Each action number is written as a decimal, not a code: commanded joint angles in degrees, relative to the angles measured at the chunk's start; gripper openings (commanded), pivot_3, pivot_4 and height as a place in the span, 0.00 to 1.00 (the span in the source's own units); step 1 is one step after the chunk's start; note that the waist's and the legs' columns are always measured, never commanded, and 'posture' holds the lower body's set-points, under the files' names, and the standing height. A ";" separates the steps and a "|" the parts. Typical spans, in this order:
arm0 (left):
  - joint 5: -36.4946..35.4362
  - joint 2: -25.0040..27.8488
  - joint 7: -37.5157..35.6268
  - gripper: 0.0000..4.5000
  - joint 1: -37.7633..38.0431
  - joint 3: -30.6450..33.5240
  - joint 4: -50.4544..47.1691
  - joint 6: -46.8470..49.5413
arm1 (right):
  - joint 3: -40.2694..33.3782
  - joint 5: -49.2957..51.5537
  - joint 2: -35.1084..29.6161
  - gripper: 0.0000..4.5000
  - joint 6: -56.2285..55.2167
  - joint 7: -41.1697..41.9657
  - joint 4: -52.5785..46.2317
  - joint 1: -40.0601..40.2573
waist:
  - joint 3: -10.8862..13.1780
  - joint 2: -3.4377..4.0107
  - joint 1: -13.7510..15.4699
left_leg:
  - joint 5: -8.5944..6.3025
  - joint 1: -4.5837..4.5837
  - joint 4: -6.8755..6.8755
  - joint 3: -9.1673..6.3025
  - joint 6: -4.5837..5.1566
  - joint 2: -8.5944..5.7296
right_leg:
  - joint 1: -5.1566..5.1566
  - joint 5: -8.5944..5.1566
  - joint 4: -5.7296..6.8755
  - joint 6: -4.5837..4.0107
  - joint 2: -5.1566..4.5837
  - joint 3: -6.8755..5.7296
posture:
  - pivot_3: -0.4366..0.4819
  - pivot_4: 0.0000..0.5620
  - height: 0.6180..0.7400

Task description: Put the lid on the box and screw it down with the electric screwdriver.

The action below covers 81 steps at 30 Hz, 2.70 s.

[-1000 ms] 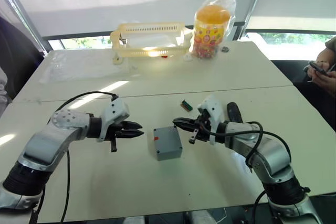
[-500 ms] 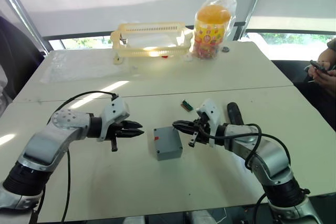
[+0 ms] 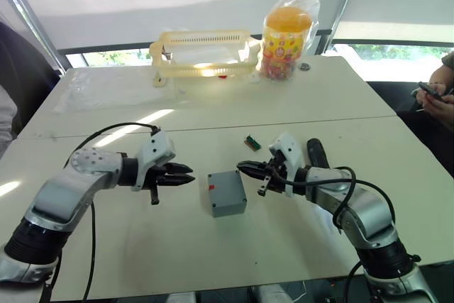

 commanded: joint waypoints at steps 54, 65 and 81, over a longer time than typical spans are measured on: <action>1.99 -7.01 -7.73 0.21 -7.32 -10.26 -7.31 -7.81 | -1.82 44.51 -39.41 0.98 49.70 -16.79 32.96 -19.32 | 0.01 0.23 -0.10 | -0.02 0.01 0.04 0.22 0.05 0.00 | -0.06 -0.03 -0.06 0.02 0.03 0.26 | 0.48 0.27 1.00; 1.51 -7.07 -3.16 0.21 -4.62 -8.67 -9.91 -4.45 | 7.79 36.81 -30.62 0.86 49.70 -22.35 34.99 -25.60 | -0.07 0.10 -0.16 | -0.02 0.01 0.05 0.20 0.06 0.01 | -0.06 -0.03 -0.06 0.03 0.05 0.26 | 0.48 0.27 1.00; -0.80 -7.10 -2.59 0.21 -8.68 -2.74 0.07 -4.08 | -21.15 38.88 -25.99 0.39 49.70 -38.90 27.52 -17.21 | -0.16 -0.09 0.26 | -0.02 -0.02 0.19 0.18 0.06 -0.02 | 0.07 -0.02 -0.11 0.04 -0.01 0.22 | 0.48 0.27 1.00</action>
